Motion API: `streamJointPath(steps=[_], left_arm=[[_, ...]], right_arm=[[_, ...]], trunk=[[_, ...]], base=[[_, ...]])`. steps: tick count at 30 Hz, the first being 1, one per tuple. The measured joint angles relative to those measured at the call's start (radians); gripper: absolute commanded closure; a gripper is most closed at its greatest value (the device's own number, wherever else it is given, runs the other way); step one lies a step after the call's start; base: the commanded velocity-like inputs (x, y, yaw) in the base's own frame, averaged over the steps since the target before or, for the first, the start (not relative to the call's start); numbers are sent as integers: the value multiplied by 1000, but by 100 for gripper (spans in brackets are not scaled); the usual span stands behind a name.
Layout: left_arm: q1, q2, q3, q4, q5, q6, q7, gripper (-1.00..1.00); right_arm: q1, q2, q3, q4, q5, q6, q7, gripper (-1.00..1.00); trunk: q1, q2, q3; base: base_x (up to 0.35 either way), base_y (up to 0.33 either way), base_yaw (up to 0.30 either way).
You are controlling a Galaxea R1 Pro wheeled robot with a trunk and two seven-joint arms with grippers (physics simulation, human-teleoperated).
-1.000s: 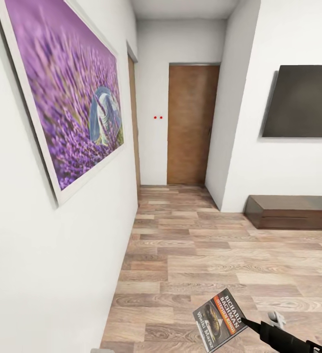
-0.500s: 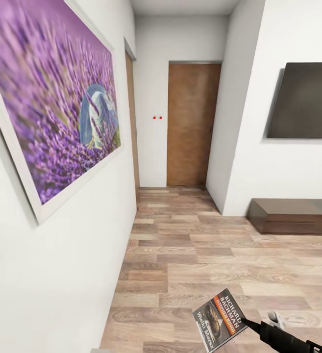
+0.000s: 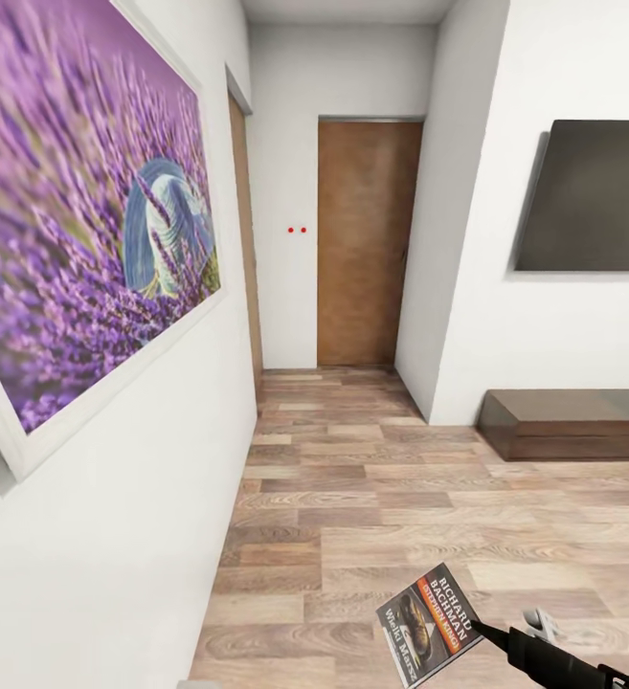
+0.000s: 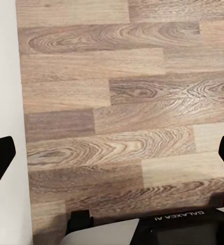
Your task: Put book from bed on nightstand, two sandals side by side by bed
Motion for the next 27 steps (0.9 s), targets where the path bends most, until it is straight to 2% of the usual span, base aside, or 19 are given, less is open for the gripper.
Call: streamJointPath(steps=[27], left_arm=[[0, 0, -1, 0, 0, 0, 0, -100]], right_arm=[[0, 0, 3, 0, 0, 0, 0, 100]], trunk=[[0, 0, 0]], base=[[319, 0, 0]])
